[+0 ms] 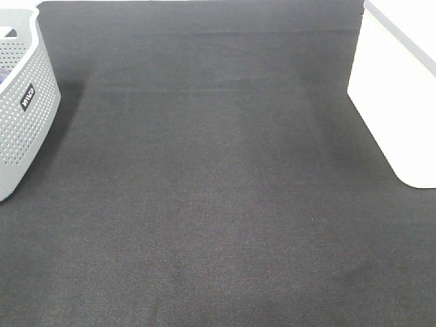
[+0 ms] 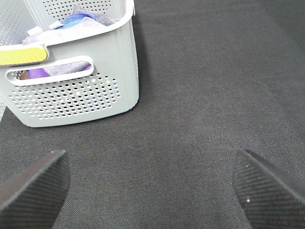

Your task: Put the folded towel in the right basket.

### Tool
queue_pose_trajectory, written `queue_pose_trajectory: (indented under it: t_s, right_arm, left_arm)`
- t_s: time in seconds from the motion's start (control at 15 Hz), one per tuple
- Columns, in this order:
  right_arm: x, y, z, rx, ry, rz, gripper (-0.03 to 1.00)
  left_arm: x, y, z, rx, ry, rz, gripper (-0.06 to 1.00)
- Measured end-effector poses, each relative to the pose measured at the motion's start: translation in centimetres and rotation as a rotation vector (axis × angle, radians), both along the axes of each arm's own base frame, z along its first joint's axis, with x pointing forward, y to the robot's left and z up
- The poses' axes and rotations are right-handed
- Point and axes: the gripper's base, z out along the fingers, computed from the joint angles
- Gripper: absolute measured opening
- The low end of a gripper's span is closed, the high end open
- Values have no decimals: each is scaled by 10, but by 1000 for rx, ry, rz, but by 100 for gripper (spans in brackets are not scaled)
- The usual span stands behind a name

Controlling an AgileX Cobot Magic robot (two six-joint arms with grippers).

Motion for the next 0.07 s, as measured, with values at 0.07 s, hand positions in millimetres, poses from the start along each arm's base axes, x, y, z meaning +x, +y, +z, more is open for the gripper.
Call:
queue_pose_trajectory:
  t_s: [0.07]
  right_arm:
    - [0, 0, 0, 0, 0, 0, 70]
  left_arm:
    - [0, 0, 0, 0, 0, 0, 88]
